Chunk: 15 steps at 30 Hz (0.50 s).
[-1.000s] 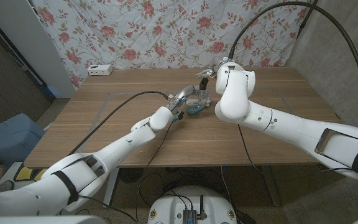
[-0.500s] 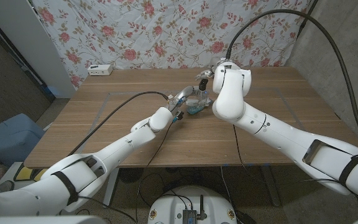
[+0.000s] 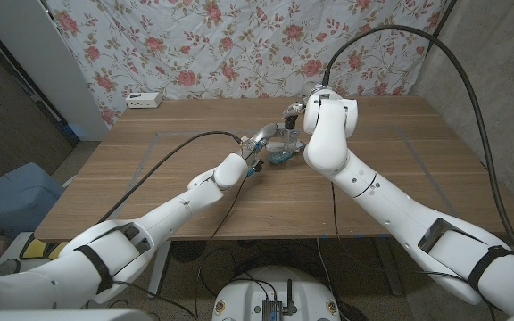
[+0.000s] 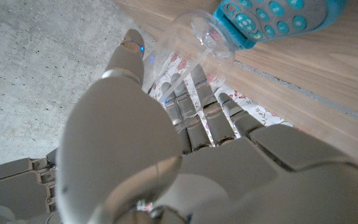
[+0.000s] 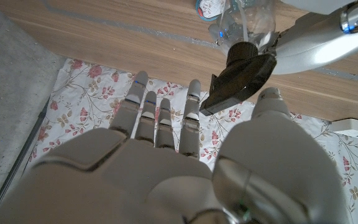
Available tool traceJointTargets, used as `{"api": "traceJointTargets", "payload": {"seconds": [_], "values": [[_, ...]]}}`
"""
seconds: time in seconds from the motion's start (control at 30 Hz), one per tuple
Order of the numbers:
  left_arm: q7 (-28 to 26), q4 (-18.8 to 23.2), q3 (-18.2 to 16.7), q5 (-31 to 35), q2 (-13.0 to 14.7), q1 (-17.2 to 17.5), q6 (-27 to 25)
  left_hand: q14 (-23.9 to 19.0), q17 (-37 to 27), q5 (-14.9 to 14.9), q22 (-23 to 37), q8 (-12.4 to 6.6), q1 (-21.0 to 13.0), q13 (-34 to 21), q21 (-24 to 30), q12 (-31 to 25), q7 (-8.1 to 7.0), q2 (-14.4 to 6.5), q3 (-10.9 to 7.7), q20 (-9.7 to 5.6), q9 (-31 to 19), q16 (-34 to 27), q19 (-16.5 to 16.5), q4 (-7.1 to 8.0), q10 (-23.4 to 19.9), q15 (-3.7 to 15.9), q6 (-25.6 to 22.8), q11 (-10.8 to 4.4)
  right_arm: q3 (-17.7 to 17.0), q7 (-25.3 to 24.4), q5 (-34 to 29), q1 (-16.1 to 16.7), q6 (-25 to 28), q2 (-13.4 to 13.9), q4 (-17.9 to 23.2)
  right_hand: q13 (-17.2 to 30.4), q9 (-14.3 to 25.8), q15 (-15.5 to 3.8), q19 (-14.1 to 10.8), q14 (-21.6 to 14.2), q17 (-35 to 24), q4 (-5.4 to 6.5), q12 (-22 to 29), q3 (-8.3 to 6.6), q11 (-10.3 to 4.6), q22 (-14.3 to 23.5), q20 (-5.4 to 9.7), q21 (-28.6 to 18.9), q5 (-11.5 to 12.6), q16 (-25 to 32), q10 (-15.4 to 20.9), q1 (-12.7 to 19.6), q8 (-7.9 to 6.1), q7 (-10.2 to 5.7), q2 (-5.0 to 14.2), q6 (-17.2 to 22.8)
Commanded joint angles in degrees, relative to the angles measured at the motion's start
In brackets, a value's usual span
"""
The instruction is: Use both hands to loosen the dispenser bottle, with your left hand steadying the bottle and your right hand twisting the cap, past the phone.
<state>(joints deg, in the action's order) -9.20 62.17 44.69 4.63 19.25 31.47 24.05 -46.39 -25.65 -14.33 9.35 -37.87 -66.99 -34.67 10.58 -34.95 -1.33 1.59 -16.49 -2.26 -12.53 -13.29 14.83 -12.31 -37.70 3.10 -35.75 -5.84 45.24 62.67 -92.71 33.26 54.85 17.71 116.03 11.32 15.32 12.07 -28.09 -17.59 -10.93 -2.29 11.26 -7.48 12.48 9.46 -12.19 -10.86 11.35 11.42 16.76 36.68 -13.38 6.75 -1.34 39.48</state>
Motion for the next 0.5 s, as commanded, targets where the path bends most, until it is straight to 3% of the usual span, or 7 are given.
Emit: {"api": "traceJointTargets", "payload": {"seconds": [0.03, 0.27, 0.5], "values": [[0.1, -0.7, 0.0, -0.1, -0.2, -0.2, 0.5, -2.7, -0.2, -0.4, 0.1, -0.06, -0.2, -0.3, -0.1, -0.4, -0.13, -8.4, -3.98, -3.04, 0.0, -0.1, 0.0, 3.44, -1.2, 6.47, -1.0, -1.22, -4.8, -0.8, -4.6, 4.0, -6.3, -4.8, -1.2, 0.2, 0.2, 0.07, -0.8, -0.2, 0.0, -0.68, -0.1, -0.54, -0.06, 0.2, 0.02, 0.0, -0.2, 0.0, -0.3, 1.0, -0.61, -0.41, 0.14, -0.1], [0.3, -0.8, 0.0, -0.3, -0.2, -0.2, 0.6, -2.7, -0.3, -0.5, 0.1, -0.08, -0.1, -0.2, -0.1, -0.4, -0.1, -8.4, -3.97, -3.03, 0.0, -0.1, 0.0, 3.46, -1.3, 6.58, -1.1, -1.35, -6.3, -1.6, -4.9, 5.2, -8.5, -6.4, -1.4, 0.2, 0.3, -0.1, -1.1, -0.6, 0.0, -1.5, 0.0, -1.07, -0.05, 0.2, 0.08, 0.0, -0.4, 0.1, -0.1, 2.0, -0.9, -0.7, 0.34, 0.5], [0.4, -1.0, 0.0, -0.4, -0.2, -0.1, 0.8, -2.8, -0.4, -0.6, 0.1, -0.14, -0.1, -0.4, -0.1, -0.5, -0.11, -8.4, -3.95, -3.03, 0.0, -0.2, 0.0, 3.43, -1.3, 6.45, -1.3, -1.32, -7.3, -3.3, -3.9, 6.0, -9.6, -7.3, -1.1, 0.2, 0.6, -0.43, -2.0, -1.2, 0.1, -3.19, 0.1, -2.39, -0.09, 0.2, 0.1, -0.2, -0.5, 0.2, 0.1, 4.2, -1.32, -1.33, 1.05, 1.2]]}}
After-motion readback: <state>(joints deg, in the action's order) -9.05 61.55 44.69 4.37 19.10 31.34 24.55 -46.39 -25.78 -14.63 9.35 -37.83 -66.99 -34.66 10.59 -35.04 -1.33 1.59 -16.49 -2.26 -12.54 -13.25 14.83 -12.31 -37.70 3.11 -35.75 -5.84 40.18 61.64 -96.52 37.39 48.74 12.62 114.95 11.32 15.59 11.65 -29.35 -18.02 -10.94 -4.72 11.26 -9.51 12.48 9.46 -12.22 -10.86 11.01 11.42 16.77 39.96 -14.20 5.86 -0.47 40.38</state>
